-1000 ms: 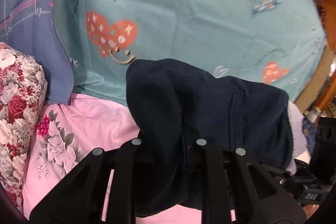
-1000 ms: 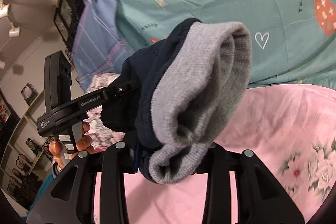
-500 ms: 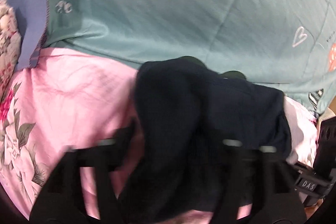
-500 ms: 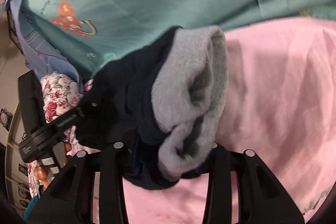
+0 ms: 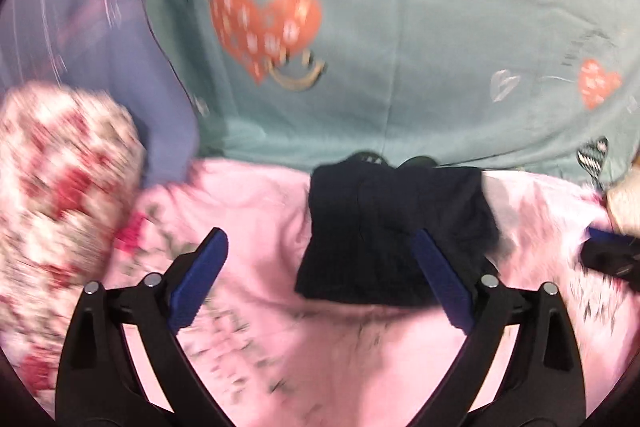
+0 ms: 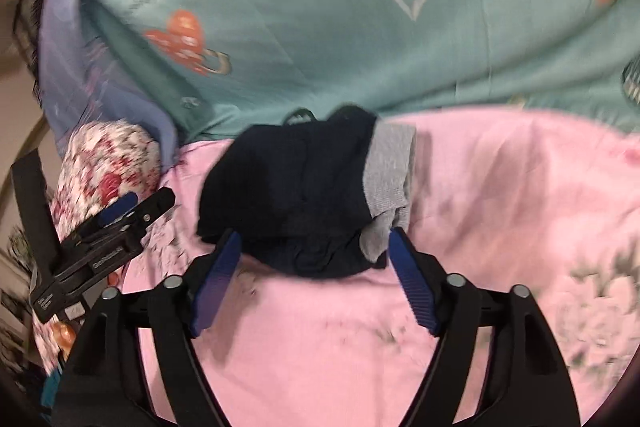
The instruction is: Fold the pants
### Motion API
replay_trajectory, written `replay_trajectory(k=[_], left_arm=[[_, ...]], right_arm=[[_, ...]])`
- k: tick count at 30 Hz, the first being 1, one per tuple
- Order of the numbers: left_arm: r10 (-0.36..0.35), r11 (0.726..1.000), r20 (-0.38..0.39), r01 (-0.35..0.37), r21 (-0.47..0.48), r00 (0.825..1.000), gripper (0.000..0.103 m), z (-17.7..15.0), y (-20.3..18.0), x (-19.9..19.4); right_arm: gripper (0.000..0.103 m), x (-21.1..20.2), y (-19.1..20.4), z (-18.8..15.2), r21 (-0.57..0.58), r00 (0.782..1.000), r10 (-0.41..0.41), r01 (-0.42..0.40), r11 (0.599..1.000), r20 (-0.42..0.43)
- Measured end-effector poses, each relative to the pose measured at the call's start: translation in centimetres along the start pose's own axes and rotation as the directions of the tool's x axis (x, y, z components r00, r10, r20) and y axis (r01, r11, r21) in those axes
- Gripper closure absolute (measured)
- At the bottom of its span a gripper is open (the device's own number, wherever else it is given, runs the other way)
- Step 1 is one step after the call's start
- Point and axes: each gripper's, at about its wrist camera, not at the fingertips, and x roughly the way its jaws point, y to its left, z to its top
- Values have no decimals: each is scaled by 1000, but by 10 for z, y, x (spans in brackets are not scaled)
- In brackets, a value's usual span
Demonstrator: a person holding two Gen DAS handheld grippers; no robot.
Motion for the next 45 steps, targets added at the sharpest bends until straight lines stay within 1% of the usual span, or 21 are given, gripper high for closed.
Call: replay_trajectory(k=[2,4,5,7,8,9,11,14,16,18,20,21,22,24,25,27,29,31,36,41,45], left_arm=[[2,999,73,-6,53,997,2,-7,-6,-48],[-18,997,141,6,83,990,2,-25,-8,-99],[-22,996,162,7,93,987,2,-33,-8,-116],[-32,994,190,12,106,981,2,-56,-9,-148],[-54,993,193,33,111,980,2,-73,-11,-162],[-64,993,194,43,109,979,2,-83,-13,-169],[-70,994,192,53,92,979,2,-109,-20,-175],[-66,995,166,53,79,984,2,-138,-36,-171],[-65,997,121,58,55,991,2,-155,-45,-159],[-68,997,76,64,45,995,2,-166,-50,-145],[-50,997,45,48,58,998,2,-176,-53,-133],[-34,997,42,31,69,999,2,-179,-54,-129],[-24,997,44,21,75,999,2,-182,-54,-127],[-6,997,50,2,82,999,2,-189,-53,-122],[-4,996,47,-1,90,999,2,-190,-54,-120],[-4,995,30,1,104,1000,2,-192,-54,-116],[-15,995,15,13,97,1000,2,-191,-54,-113],[-27,996,5,27,90,1000,2,-191,-52,-112],[-28,997,-2,28,74,1000,2,-192,-50,-110],[12,998,4,-12,58,1000,2,-196,-48,-109],[28,997,-7,-27,73,1000,2,-199,-50,-106]], right_arm=[[12,-49,16,-15,-97,997,-35,41,994,69],[8,-101,38,-38,-182,983,-62,94,979,171],[2,-120,52,-49,-213,975,-59,105,972,213],[1,-162,63,-88,-259,954,-20,102,961,300],[1,-175,66,-108,-272,945,-2,96,957,327],[1,-182,69,-128,-290,944,20,81,954,330],[1,-183,69,-169,-296,940,14,93,951,340],[1,-161,64,-213,-278,942,-2,100,955,335],[1,-146,59,-232,-228,945,-3,82,970,327],[1,-141,51,-248,-162,937,-8,69,984,348],[1,-133,44,-257,-124,943,-25,70,990,332],[1,-125,42,-258,-130,952,-41,83,988,302],[1,-120,42,-259,-145,955,-57,103,984,292],[1,-111,41,-263,-171,948,-105,161,972,300],[1,-106,41,-264,-176,950,-114,170,970,290],[1,-96,39,-267,-176,962,-100,148,973,255],[1,-92,41,-271,-179,967,-97,142,974,236],[1,-88,44,-273,-202,969,-100,147,968,225],[1,-84,49,-277,-229,971,-106,155,961,213],[1,-86,47,-277,-214,972,-103,149,966,211],[1,-85,45,-277,-205,974,-101,143,968,201]])
